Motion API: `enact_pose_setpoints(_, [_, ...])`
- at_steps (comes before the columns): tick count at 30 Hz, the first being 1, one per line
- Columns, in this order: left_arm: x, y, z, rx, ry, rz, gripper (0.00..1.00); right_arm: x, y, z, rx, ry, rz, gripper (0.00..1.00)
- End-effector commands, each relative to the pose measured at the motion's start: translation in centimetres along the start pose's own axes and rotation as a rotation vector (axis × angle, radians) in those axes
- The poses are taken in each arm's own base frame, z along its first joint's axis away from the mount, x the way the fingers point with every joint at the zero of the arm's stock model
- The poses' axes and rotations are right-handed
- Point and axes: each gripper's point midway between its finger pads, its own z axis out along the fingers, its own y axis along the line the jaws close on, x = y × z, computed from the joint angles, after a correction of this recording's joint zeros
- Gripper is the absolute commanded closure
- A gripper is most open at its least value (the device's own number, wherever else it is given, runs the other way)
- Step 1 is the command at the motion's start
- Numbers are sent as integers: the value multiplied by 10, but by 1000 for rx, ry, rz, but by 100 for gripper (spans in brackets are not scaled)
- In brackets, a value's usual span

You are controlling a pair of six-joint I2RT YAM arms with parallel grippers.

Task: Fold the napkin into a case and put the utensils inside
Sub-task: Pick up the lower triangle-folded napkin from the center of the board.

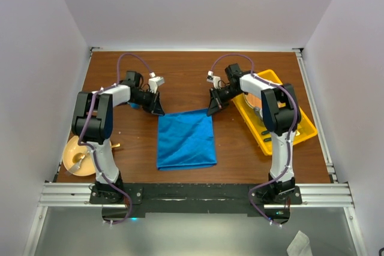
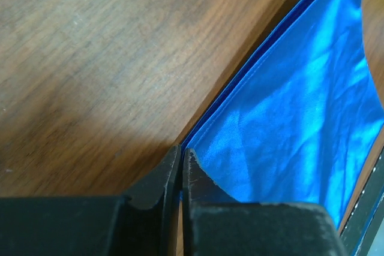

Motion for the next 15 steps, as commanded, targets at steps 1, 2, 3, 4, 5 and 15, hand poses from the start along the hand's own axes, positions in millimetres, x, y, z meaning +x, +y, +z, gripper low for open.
enact_pose_setpoints(1, [-26,-25,-21,42,-77,147,100,-11,29,-17,-25,-51,-239,100])
enact_pose_setpoints(2, [-23,-27,-22,45,-79,155,100,-8,32,-18,-21,-49,-262,100])
enact_pose_setpoints(3, [-23,-29,-24,49,-83,177,100,-7,34,-17,-19,-45,-306,100])
enact_pose_setpoints(4, [-24,-33,-27,50,-89,198,100,-6,32,-17,-6,-43,-327,100])
enact_pose_setpoints(5, [-19,-34,-28,56,-79,216,100,-5,36,-18,-2,-47,-359,100])
enact_pose_setpoints(15, [13,-65,-44,73,-68,443,100,11,63,-18,35,-49,-754,100])
